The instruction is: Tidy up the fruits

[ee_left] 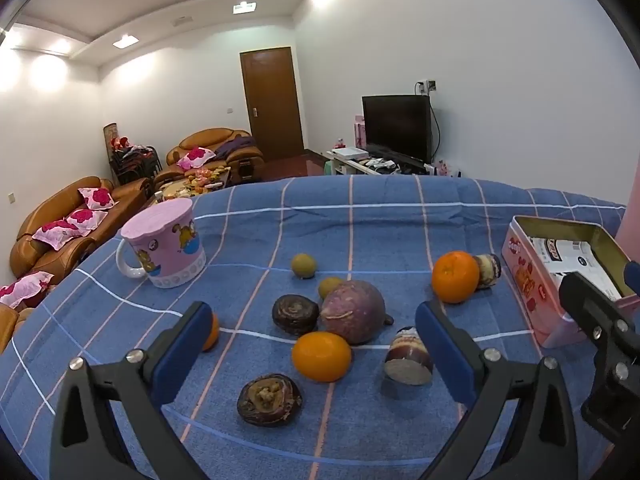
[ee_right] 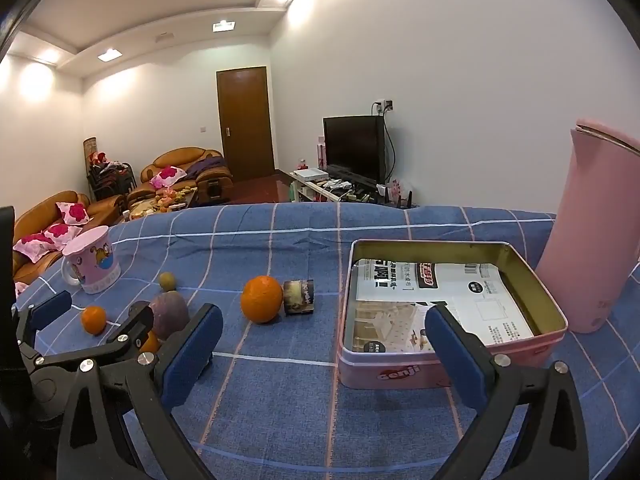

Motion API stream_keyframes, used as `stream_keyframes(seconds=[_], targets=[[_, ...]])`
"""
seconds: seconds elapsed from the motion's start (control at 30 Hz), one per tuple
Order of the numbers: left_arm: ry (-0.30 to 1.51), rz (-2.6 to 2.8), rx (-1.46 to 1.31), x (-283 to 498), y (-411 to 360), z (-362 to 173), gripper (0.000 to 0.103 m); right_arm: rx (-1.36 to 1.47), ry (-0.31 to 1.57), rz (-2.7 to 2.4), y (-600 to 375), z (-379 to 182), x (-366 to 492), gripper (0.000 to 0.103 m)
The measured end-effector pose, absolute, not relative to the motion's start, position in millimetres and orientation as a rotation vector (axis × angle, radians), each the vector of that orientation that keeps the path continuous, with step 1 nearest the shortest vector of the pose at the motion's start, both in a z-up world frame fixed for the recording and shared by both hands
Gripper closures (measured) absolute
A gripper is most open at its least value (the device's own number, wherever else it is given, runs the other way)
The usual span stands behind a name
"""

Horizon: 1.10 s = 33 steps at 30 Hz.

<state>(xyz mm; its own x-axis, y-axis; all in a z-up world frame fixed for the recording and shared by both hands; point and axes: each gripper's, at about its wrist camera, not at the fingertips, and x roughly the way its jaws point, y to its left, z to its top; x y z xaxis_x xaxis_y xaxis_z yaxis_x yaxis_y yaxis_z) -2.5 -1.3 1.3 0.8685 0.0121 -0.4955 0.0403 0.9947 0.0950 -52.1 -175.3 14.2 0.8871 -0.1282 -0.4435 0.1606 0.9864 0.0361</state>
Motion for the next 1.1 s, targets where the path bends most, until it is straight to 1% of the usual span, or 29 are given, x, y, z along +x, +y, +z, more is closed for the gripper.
stream_keyframes(seconds=[1.1], targets=[[0.523, -0.017, 0.100, -2.3, -1.2, 0.7, 0.000, 0.074, 0.463, -0.154, -174.7, 13.2, -44.5, 0.001]])
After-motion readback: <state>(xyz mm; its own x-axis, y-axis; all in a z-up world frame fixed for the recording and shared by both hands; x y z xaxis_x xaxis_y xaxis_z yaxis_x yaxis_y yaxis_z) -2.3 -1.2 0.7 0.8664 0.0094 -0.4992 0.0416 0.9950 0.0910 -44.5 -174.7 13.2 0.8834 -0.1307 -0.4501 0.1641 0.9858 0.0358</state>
